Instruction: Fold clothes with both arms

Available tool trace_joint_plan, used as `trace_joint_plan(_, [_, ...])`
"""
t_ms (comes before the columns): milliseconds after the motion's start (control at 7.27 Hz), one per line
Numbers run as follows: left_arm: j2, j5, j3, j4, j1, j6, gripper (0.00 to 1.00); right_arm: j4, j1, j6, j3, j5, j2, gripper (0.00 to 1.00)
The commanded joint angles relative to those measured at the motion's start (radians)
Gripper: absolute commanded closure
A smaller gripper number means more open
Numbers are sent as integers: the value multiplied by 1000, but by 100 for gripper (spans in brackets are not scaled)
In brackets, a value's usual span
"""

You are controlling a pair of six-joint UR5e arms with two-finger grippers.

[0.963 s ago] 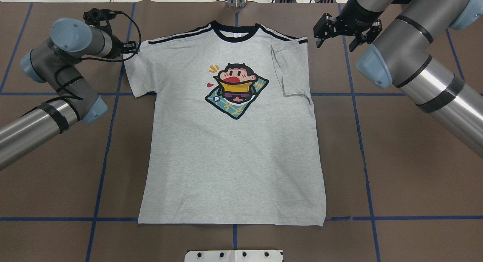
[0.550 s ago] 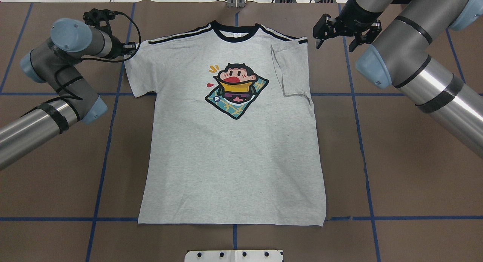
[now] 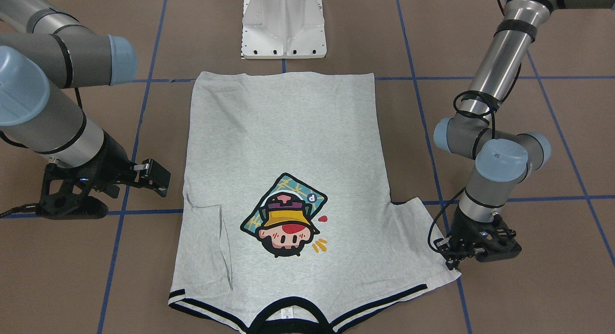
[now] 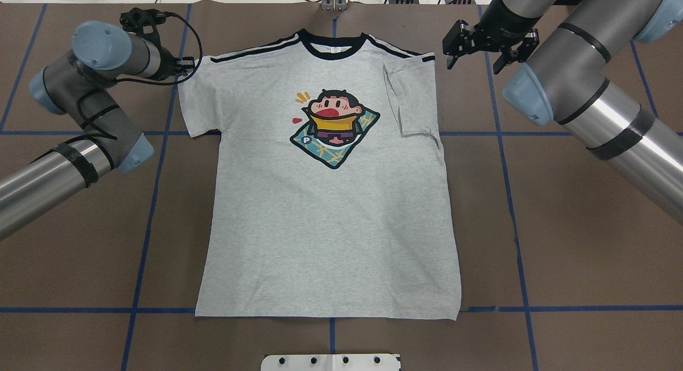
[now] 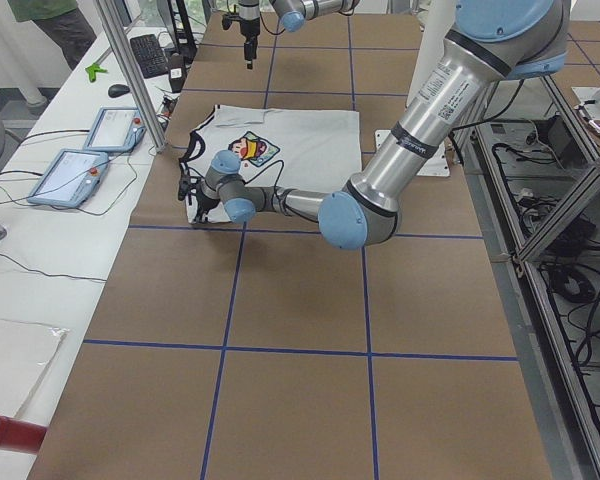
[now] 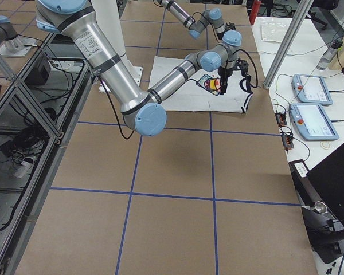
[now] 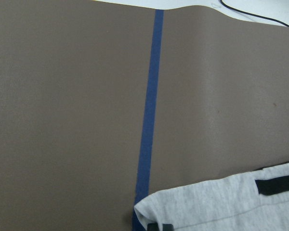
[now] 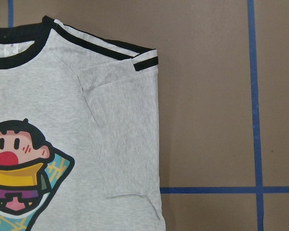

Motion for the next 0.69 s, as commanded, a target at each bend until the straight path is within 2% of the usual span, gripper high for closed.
trace_joint_plan(0, [-3, -5, -153, 182, -2, -3, 100, 0, 2, 0, 0, 1, 0, 0])
trace_joint_plan(138, [-15, -5, -203, 244, 0, -12, 100, 0, 2, 0, 0, 1, -2, 0])
trace_joint_plan(550, [-148, -5, -179, 293, 7, -147, 100, 3, 3, 0, 2, 1, -8, 0])
